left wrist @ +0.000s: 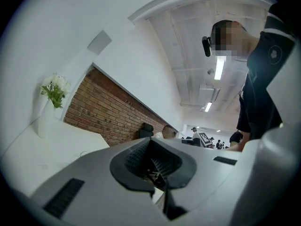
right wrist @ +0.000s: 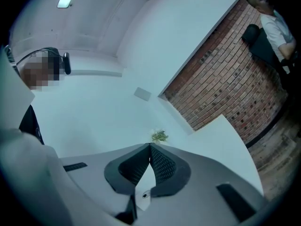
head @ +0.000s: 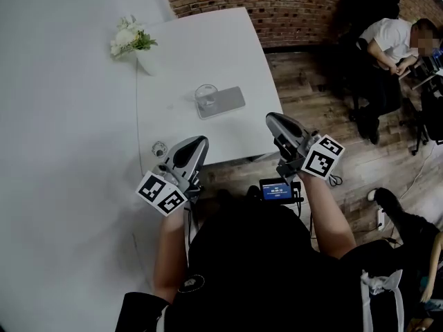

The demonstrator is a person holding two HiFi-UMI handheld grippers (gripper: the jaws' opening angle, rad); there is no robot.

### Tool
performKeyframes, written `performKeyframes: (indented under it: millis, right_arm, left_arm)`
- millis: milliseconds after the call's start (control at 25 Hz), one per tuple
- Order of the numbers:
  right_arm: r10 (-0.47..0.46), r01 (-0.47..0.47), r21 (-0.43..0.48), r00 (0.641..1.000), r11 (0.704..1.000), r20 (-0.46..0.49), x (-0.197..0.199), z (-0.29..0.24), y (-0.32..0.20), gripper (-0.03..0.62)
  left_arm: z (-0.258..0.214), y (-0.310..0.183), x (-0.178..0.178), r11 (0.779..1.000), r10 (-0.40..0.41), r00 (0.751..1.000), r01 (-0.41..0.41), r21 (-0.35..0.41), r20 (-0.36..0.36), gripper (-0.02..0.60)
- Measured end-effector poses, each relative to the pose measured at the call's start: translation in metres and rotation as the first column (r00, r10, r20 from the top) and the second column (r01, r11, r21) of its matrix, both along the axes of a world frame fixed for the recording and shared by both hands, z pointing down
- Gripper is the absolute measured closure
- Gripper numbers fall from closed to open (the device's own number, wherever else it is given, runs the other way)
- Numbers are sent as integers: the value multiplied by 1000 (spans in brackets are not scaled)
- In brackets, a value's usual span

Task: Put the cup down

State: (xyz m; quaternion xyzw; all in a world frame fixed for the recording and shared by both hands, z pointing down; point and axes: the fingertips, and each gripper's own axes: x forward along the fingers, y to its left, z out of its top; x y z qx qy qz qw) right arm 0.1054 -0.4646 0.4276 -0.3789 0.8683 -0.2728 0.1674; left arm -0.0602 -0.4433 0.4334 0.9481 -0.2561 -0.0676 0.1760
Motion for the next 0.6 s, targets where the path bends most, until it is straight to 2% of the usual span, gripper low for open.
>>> performKeyframes:
  millis: [280, 600]
  right_arm:
    - [19, -19, 2, 1000, 1000, -16, 2, 2, -1, 580]
    - [23, -23, 4, 999, 1000, -31, 4, 3, 1, 580]
  left_arm:
    - [0, -4, -3, 999, -33, 999, 33, 3, -6, 574]
    - [-4, -2, -1, 1000, -25, 1000, 25, 14, -18, 572]
